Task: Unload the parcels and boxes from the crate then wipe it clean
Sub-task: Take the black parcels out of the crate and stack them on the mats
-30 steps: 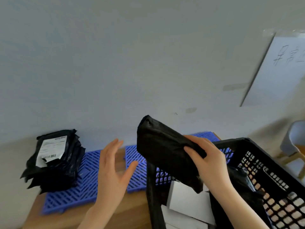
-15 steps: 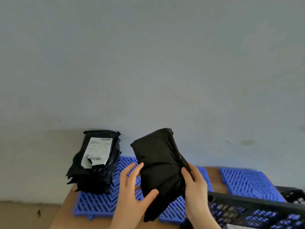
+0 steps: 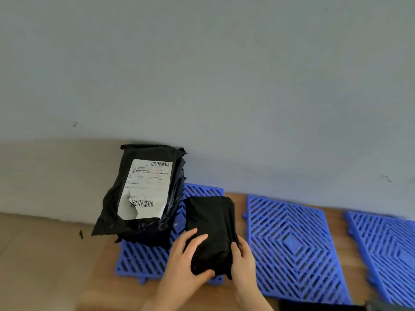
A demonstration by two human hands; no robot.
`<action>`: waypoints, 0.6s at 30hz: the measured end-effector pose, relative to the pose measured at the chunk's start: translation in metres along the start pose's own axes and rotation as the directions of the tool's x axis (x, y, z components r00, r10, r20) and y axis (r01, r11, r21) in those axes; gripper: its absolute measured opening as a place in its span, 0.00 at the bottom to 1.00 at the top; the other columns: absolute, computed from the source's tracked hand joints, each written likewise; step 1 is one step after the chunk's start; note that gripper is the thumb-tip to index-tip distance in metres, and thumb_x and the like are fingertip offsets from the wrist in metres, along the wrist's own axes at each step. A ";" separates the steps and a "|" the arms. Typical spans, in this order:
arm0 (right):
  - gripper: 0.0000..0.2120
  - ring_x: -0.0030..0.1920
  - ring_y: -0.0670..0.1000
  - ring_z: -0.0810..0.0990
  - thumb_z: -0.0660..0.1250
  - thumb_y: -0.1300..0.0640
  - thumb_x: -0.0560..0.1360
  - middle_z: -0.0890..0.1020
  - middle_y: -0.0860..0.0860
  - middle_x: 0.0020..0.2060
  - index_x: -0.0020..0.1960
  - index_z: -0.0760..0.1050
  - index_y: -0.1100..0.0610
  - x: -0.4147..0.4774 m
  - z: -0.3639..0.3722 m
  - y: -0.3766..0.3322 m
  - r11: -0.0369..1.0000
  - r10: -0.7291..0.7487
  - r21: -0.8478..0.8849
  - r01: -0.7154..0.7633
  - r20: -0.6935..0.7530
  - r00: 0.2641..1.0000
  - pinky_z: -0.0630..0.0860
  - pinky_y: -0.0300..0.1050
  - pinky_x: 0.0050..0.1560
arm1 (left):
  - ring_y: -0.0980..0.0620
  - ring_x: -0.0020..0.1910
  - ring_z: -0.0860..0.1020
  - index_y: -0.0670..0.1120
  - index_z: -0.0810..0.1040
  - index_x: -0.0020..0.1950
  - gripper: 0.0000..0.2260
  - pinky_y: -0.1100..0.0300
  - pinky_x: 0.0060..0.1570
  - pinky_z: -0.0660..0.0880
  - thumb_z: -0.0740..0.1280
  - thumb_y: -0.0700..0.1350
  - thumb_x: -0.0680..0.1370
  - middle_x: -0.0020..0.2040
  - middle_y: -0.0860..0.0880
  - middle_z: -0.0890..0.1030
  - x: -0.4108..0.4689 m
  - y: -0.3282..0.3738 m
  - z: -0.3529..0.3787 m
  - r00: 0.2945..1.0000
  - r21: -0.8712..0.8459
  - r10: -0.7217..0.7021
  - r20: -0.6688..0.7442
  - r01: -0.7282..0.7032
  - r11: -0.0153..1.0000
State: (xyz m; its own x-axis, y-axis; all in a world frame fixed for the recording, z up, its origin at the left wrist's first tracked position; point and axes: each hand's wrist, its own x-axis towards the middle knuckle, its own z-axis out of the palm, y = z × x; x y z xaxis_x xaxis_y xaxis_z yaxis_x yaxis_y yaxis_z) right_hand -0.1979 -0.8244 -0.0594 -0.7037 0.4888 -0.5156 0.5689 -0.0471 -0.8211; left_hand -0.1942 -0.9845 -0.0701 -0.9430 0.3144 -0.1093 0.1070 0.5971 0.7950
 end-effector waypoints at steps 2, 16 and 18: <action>0.11 0.51 0.50 0.78 0.57 0.57 0.82 0.79 0.50 0.54 0.63 0.72 0.52 0.010 0.009 0.011 0.994 -0.002 -0.112 0.004 0.016 1.000 0.77 0.50 0.52 | 0.61 0.76 0.49 0.71 0.57 0.67 0.32 0.57 0.76 0.54 0.73 0.57 0.71 0.69 0.73 0.48 0.007 -0.013 0.004 0.999 0.052 -0.004 0.036 0.003 0.999; 0.23 0.62 0.40 0.71 0.58 0.54 0.82 0.68 0.43 0.70 0.76 0.58 0.46 0.028 0.009 0.023 0.876 -0.222 -0.413 0.251 0.117 0.968 0.73 0.33 0.57 | 0.63 0.72 0.28 0.59 0.56 0.78 0.29 0.54 0.76 0.53 0.64 0.57 0.80 0.77 0.64 0.40 0.051 -0.028 0.021 0.988 0.323 -0.016 0.153 -0.035 0.946; 0.25 0.71 0.41 0.61 0.59 0.53 0.81 0.59 0.40 0.74 0.75 0.56 0.41 0.014 0.004 0.033 0.746 -0.365 -0.541 0.389 0.157 0.918 0.67 0.38 0.68 | 0.60 0.75 0.31 0.59 0.57 0.78 0.29 0.56 0.76 0.51 0.64 0.57 0.79 0.78 0.62 0.39 0.043 -0.026 0.022 0.994 0.318 0.025 0.107 -0.058 0.946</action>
State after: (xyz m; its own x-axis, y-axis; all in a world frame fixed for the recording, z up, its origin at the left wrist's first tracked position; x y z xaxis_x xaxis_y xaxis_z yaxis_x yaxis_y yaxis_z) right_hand -0.1903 -0.8226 -0.0947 -0.9203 0.3293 -0.2114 0.3804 0.6262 -0.6806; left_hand -0.2305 -0.9706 -0.1083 -0.9010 0.4063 -0.1522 0.2563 0.7816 0.5687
